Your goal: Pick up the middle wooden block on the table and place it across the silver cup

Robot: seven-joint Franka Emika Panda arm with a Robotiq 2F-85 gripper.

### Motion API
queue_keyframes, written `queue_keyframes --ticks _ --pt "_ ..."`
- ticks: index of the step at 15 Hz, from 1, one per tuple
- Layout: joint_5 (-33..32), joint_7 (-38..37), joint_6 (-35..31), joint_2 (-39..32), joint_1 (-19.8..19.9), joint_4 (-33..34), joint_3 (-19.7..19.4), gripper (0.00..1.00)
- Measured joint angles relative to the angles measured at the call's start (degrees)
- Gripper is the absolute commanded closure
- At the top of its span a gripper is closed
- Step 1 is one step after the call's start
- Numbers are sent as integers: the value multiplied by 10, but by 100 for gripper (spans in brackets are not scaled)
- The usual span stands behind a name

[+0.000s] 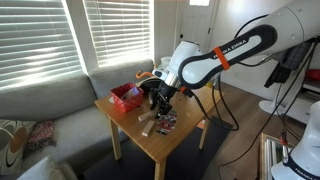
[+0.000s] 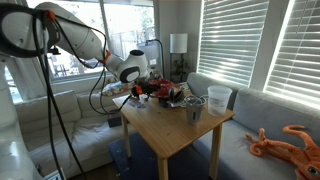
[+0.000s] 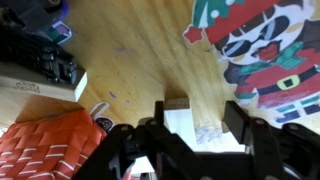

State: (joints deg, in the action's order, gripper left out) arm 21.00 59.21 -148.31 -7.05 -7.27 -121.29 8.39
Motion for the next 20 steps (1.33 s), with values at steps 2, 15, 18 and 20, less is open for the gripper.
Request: queue_keyframes --ticks 2,15,18,20 --pt "0 5 0 -2 4 5 4 32" --pt "60 92 53 -43 34 61 19 67" --pt "59 93 55 -48 35 63 19 88" --pt "59 91 58 -46 35 65 19 93"
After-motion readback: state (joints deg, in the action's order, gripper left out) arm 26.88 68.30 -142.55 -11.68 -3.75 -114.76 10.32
